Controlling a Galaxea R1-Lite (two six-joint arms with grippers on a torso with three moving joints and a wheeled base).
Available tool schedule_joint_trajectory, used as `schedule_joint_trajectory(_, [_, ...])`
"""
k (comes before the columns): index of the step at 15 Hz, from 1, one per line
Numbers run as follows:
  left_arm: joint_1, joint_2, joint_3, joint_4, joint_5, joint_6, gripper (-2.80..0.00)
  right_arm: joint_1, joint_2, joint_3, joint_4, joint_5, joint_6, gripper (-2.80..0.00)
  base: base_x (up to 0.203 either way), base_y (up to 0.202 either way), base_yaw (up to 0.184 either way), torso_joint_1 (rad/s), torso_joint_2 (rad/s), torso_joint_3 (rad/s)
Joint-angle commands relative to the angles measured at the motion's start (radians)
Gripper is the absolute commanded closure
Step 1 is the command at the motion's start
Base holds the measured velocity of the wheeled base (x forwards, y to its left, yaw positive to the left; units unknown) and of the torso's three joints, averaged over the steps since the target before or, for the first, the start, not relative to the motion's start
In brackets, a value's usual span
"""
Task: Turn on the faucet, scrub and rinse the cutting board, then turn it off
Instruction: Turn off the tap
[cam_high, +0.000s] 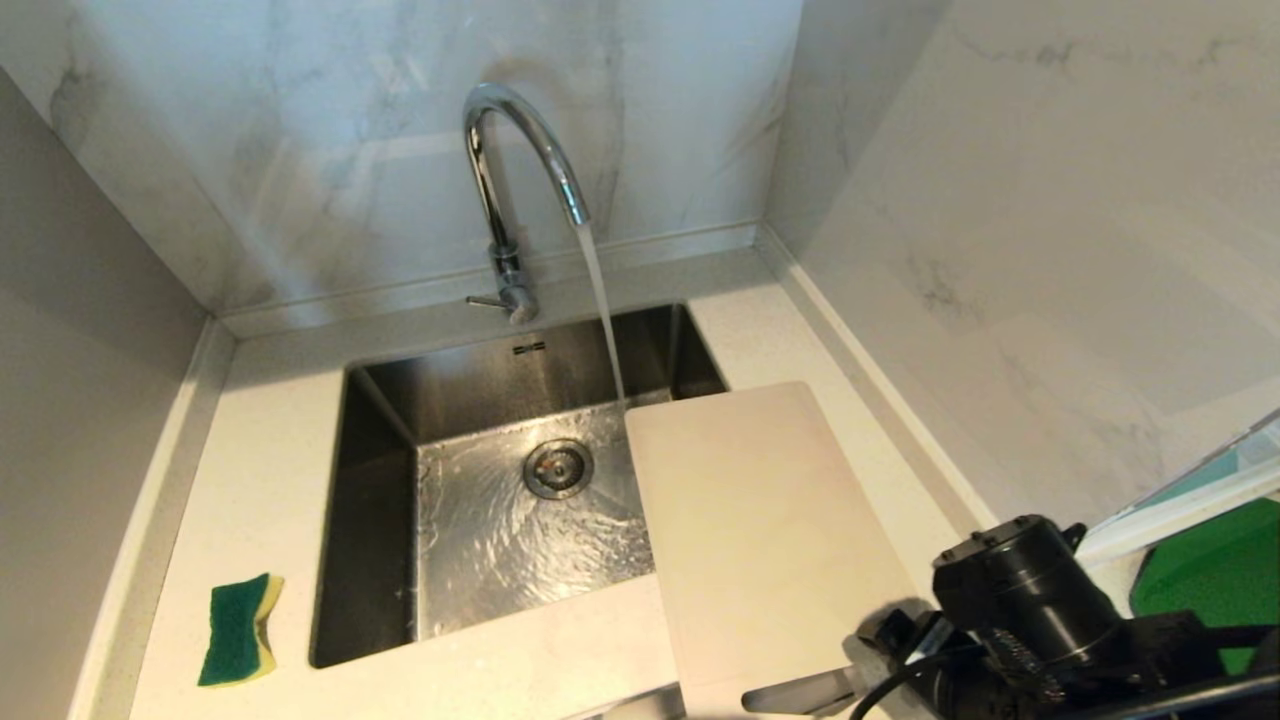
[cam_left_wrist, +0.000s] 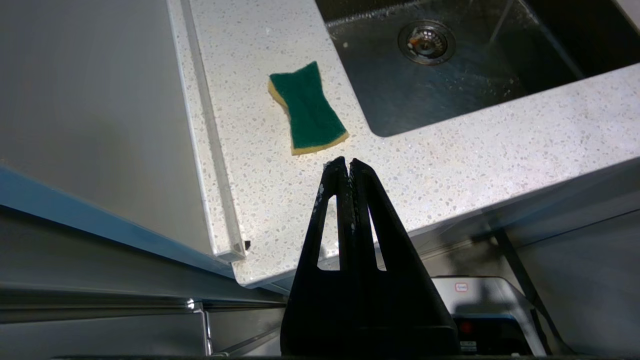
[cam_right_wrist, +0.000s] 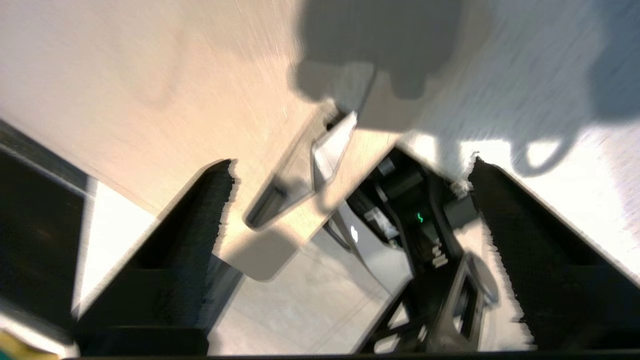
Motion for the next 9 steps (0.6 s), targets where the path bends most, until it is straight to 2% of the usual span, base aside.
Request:
schedule_joint_trajectory(1, [0.0,0.0,0.0,0.001,0.0,0.0,0.0,-0.073,-0.183,0.021,-0.002,-0.005,-0.073,0.0,0.0,0.0,0.0,0.0,0.0,0.0])
schedule_joint_trajectory(4, [0.0,0.0,0.0,0.0,0.0,0.0,0.0,-0.15,-0.314,0.035,-0.001,-0.004,-0.221,0.0,0.0,0.0,0.0,0.0,0.0,0.0])
schedule_joint_trajectory(7, [0.0,0.0,0.0,0.001,0.0,0.0,0.0,-0.244,-0.408,0.043,-0.01,0.007,-0.441,0.0,0.0,0.0,0.0,0.0,0.0,0.0])
schedule_joint_trajectory(9, [0.0,0.0,0.0,0.001,0.0,0.0,0.0,-0.359,-0.453,0.044,-0.037,0.075,-0.607,0.0,0.0,0.0,0.0,0.0,0.0,0.0])
